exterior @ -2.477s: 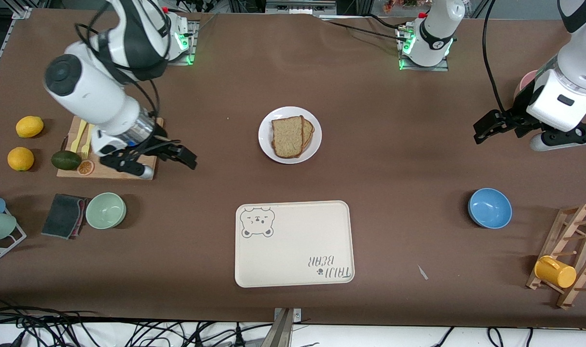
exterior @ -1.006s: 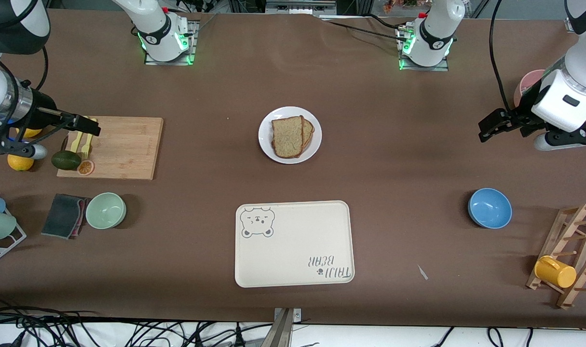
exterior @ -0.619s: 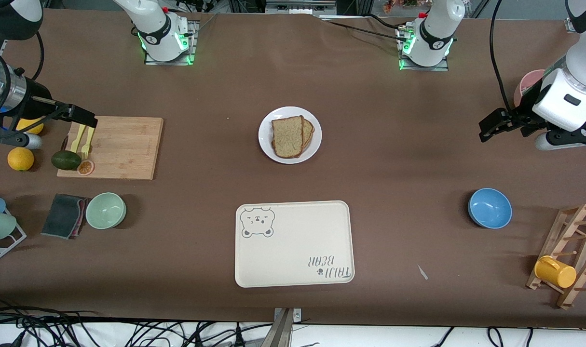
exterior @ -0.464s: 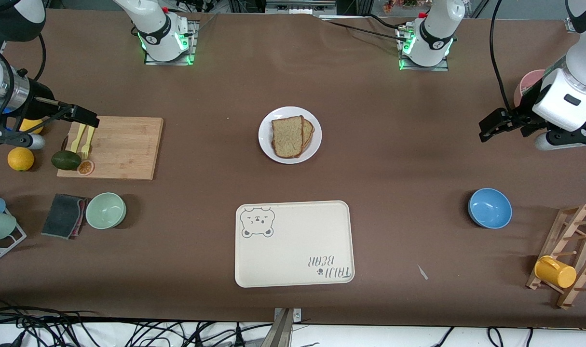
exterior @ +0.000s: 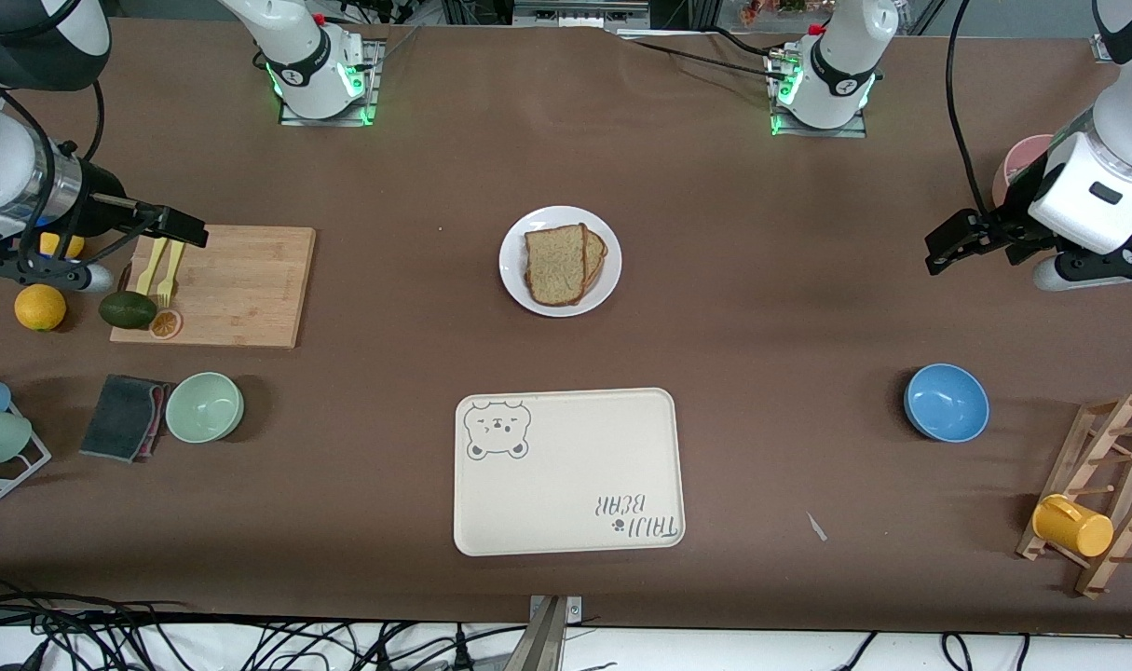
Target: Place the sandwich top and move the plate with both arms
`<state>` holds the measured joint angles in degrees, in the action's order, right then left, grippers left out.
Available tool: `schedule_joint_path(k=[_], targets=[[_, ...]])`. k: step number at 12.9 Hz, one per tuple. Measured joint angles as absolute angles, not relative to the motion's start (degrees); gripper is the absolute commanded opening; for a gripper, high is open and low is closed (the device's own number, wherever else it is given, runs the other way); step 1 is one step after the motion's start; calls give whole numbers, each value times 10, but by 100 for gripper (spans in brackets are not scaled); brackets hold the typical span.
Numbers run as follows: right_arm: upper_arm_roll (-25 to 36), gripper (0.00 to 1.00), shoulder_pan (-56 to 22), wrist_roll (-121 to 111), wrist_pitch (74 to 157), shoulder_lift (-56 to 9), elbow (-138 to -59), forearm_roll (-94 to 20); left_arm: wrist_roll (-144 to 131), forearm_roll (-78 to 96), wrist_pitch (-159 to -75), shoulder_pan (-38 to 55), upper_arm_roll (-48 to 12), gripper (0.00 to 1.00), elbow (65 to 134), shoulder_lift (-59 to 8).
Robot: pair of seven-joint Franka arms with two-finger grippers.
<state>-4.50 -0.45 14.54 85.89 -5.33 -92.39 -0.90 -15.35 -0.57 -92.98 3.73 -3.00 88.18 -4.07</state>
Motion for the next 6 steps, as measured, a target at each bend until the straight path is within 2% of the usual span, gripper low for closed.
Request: schedule_joint_path(k=[6], targets=[[-58, 100, -5, 146, 844, -53, -924, -9, -154, -6, -930, 37, -30, 100, 882, -41]])
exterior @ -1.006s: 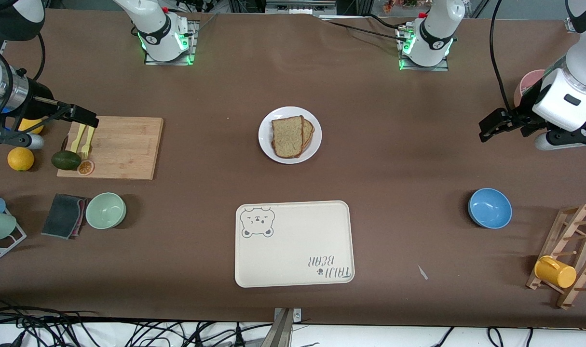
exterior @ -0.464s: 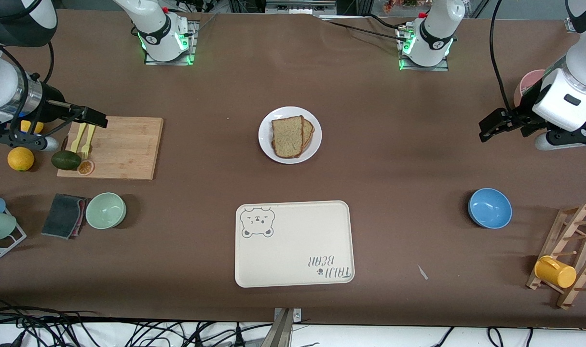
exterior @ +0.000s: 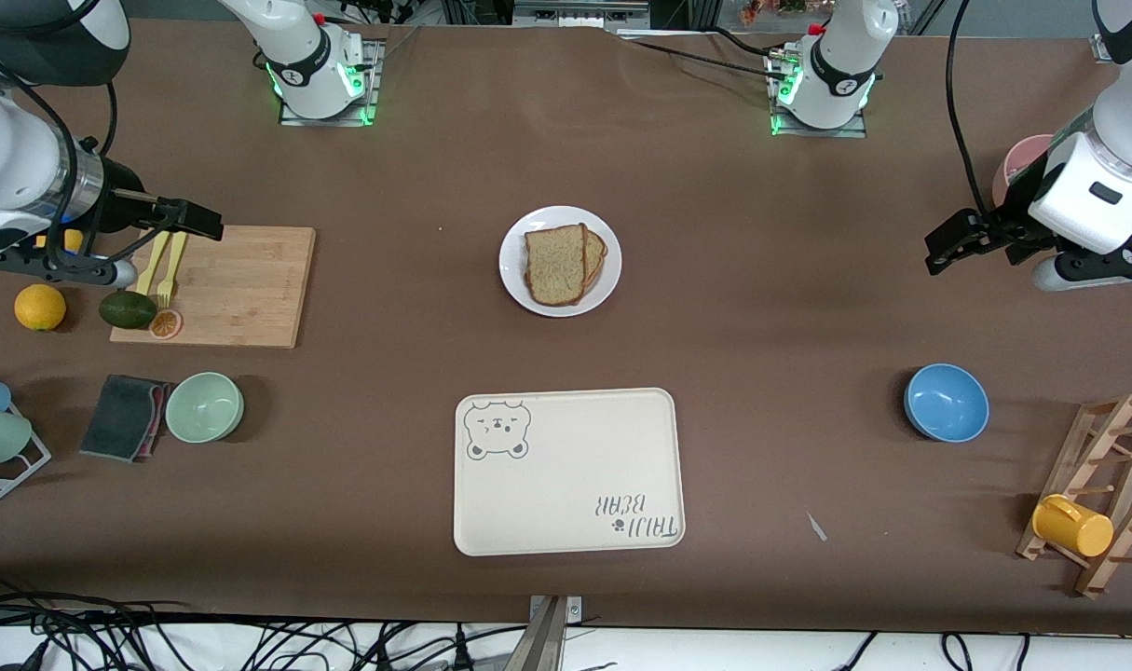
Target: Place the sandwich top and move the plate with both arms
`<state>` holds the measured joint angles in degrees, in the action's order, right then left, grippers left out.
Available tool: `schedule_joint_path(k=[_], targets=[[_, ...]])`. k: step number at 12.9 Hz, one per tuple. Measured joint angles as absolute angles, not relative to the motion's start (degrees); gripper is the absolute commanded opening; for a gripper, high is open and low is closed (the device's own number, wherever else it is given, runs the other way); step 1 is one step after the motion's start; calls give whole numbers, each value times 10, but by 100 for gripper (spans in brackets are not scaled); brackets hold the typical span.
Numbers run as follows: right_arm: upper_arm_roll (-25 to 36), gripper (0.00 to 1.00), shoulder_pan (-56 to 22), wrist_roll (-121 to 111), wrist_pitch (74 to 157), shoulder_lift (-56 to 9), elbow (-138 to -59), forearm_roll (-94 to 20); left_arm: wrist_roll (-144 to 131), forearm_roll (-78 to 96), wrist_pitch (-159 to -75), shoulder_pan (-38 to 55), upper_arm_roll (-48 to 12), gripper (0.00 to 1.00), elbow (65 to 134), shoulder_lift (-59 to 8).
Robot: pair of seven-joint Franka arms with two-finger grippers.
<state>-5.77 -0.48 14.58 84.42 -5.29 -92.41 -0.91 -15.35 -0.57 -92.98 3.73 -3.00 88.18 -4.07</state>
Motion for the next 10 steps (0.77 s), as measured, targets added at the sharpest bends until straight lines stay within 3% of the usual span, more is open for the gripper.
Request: schedule_joint_path(k=[10], targets=[[-62, 100, -5, 146, 843, -49, -923, -9, -154, -6, -930, 37, -30, 100, 882, -41]])
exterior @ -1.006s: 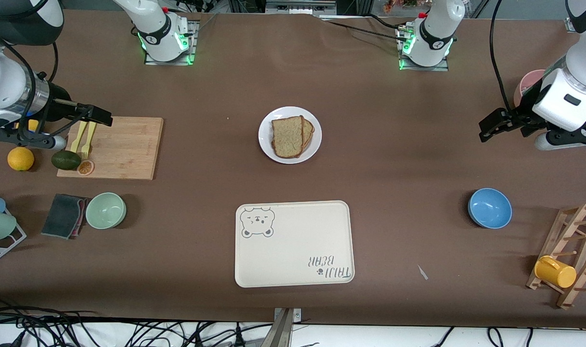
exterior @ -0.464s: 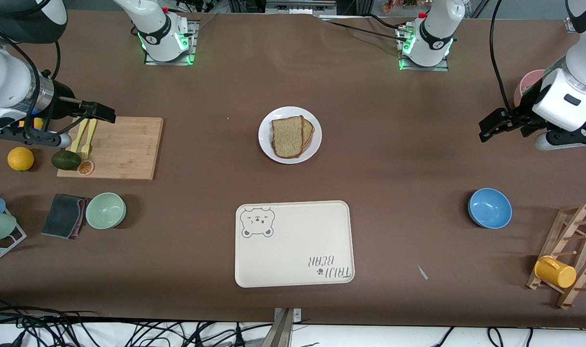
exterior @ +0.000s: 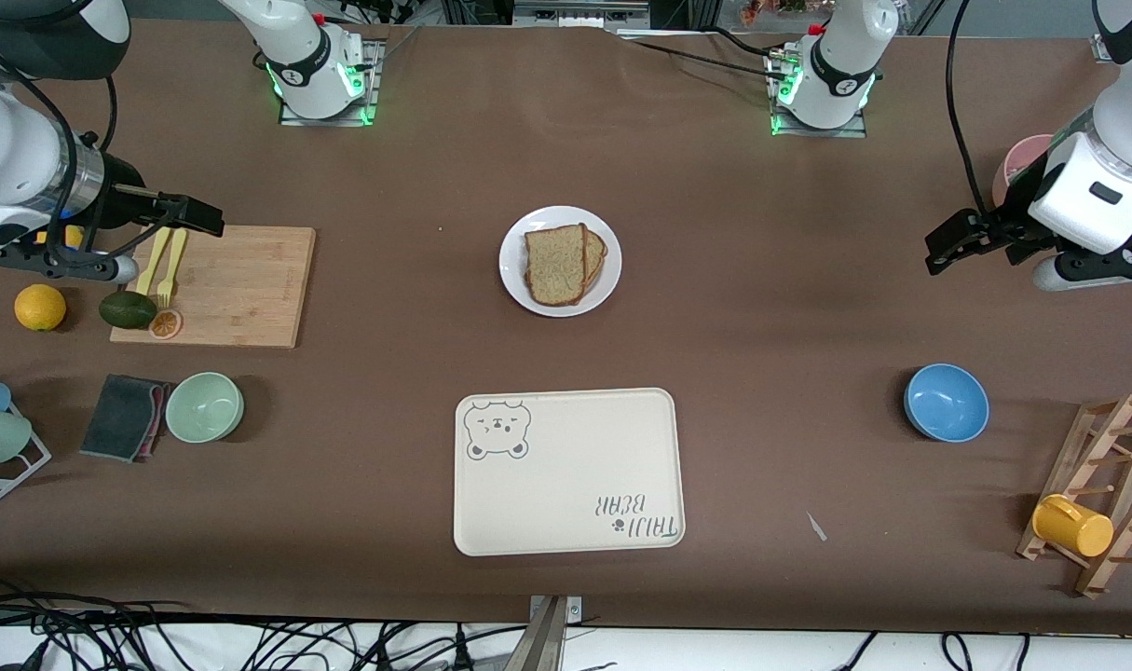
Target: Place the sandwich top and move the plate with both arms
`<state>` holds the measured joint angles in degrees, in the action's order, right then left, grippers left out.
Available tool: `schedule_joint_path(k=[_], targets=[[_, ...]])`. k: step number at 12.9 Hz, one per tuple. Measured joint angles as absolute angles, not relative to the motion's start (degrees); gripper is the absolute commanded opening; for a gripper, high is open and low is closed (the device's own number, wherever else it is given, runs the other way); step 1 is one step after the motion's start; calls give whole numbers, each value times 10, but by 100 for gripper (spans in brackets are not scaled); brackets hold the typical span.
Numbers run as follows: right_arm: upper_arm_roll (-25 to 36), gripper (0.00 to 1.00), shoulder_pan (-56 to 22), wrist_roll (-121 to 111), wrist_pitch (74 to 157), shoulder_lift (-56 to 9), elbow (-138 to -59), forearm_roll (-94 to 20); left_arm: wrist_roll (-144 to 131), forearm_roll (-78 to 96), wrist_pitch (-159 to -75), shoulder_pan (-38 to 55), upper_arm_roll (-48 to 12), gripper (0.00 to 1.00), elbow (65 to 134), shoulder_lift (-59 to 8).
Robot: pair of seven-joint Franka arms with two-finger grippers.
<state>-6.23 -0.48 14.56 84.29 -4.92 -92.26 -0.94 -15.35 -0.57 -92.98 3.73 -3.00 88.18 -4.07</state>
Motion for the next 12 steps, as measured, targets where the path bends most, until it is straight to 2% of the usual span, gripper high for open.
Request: schedule_joint_path(k=[7, 12], targets=[[-64, 100, -5, 147, 845, -49, -921, -9, -154, -6, -930, 37, -30, 100, 882, -41], [-42, 100, -2, 146, 848, -49, -916, -9, -154, -6, -930, 37, -30, 100, 882, -41]])
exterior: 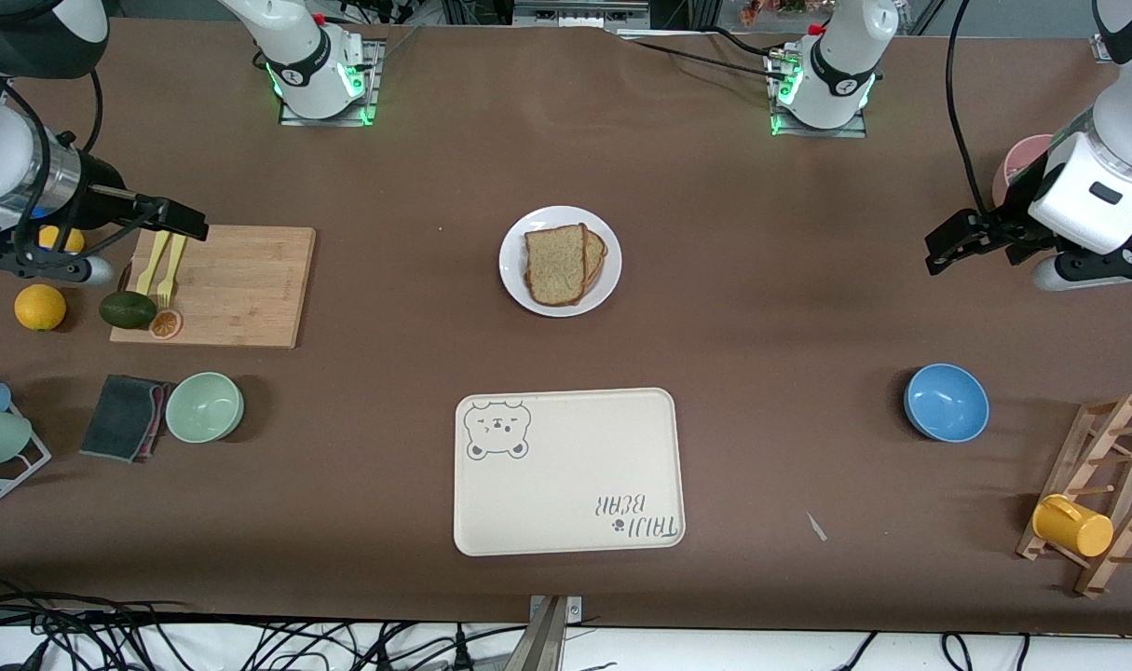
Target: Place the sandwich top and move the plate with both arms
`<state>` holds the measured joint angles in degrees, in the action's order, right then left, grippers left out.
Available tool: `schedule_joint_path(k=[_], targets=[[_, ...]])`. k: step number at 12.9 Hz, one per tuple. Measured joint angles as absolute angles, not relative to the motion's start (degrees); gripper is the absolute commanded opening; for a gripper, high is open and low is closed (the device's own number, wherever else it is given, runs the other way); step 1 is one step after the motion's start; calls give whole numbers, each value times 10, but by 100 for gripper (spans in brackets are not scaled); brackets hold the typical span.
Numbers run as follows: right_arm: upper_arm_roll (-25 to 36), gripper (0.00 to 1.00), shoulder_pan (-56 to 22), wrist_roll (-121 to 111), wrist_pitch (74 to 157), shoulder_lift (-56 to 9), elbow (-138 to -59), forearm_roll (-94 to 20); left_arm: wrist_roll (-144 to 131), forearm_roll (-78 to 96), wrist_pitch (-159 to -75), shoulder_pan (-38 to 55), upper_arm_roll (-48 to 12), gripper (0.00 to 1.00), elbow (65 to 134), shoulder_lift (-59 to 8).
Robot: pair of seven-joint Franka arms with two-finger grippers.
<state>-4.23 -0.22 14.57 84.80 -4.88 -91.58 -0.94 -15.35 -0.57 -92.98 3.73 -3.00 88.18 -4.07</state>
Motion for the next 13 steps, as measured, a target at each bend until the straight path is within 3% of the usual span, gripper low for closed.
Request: schedule_joint_path(k=[13], targets=[[-28, 100, 1, 126, 853, -49, -916, -9, -154, -6, -930, 37, -30, 100, 882, -41]])
